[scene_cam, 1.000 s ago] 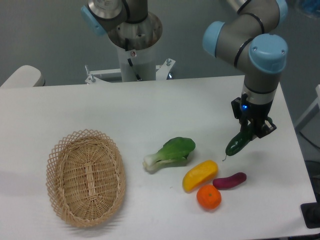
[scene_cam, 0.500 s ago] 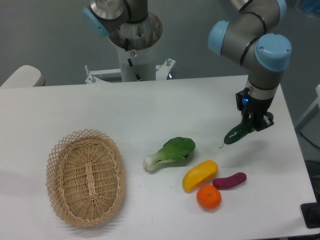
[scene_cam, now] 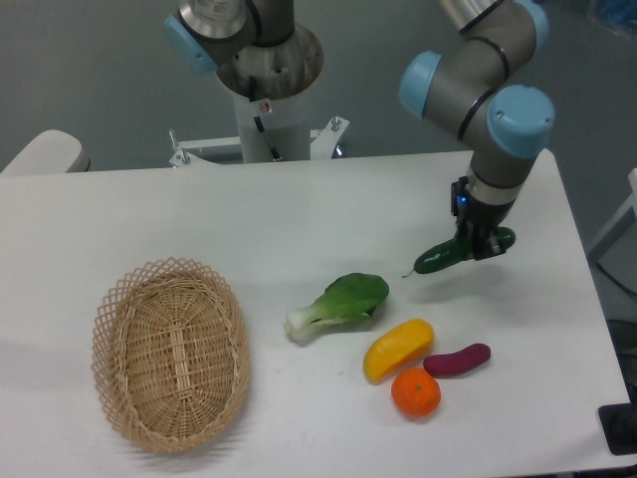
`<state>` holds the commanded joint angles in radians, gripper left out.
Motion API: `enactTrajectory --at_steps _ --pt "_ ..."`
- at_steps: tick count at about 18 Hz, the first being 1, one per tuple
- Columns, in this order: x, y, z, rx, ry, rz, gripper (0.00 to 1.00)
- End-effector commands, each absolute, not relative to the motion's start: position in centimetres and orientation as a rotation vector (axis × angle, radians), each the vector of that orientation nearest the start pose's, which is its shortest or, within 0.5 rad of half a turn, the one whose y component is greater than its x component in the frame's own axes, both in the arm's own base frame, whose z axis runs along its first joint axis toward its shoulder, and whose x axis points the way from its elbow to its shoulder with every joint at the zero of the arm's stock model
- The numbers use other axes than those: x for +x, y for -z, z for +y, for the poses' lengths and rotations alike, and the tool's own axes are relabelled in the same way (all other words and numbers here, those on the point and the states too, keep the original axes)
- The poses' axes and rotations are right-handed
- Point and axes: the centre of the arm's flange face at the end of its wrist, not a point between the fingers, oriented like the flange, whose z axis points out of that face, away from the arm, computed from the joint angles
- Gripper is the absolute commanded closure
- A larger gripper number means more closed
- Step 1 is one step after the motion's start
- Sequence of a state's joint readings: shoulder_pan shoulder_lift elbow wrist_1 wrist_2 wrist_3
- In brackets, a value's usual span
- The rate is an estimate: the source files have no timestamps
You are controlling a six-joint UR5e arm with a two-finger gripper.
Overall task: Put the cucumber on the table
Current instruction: 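Carry the cucumber toward the bok choy and lower it to the table, then open the gripper to release the cucumber and raise the gripper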
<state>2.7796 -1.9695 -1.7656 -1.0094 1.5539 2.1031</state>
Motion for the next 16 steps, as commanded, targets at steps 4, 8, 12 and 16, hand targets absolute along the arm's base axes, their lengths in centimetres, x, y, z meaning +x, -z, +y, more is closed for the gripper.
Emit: enactTrajectory --at_steps 4,8,12,16 --pt "-49.9 -21.1 33.4 -2.82 0.103 1.33 0.73" --pt "-49.9 -20.3 33.4 -2.835 0.082 1.3 0.73" --pt "-50.1 -20.1 33.2 -2.837 0.082 1.294 0.63" --pt "-50.7 -21.4 33.5 -2.841 0.041 1.293 0.07"
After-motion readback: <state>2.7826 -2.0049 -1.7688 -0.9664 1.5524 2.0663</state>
